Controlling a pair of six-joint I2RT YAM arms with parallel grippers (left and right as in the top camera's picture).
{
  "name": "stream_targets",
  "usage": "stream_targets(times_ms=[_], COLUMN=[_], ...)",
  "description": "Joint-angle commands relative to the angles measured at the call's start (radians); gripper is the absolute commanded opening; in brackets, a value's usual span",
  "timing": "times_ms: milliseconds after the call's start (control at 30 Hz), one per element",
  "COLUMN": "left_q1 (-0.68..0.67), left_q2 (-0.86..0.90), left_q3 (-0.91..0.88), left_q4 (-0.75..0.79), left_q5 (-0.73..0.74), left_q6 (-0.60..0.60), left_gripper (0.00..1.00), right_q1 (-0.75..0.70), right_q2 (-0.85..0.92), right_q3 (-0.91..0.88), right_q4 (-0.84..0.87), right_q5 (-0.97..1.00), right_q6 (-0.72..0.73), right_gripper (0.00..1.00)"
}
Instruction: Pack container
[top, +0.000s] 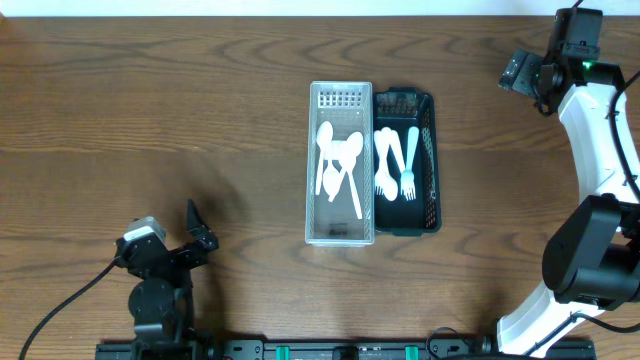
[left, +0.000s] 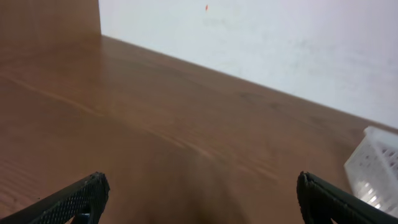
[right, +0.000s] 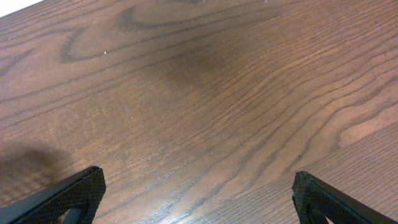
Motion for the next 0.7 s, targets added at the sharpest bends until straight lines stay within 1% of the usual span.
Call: stream_targets(times_ms=[0, 233, 667], left_q1=[-0.005, -0.005, -0.005], left_q2=[-0.010, -0.010, -0.007], left_q3=[-0.019, -0.068, -0.069], left_q4=[0.003, 0.003, 0.006], left_q5=[-0.012, -0.012, -0.012], left_q6=[0.003, 0.010, 0.010], left_gripper=[0.98, 0.98, 0.98], right_q1=[-0.001, -0.001, -0.001], right_q2=[-0.026, -0.026, -0.026], right_q3=[0.018, 0.018, 0.018], right_q4=[-0.001, -0.001, -0.001], right_q5=[0.003, 0.003, 0.003], right_q6=[-0.004, -0.004, -0.004], right_gripper=[0.99, 0.99, 0.99])
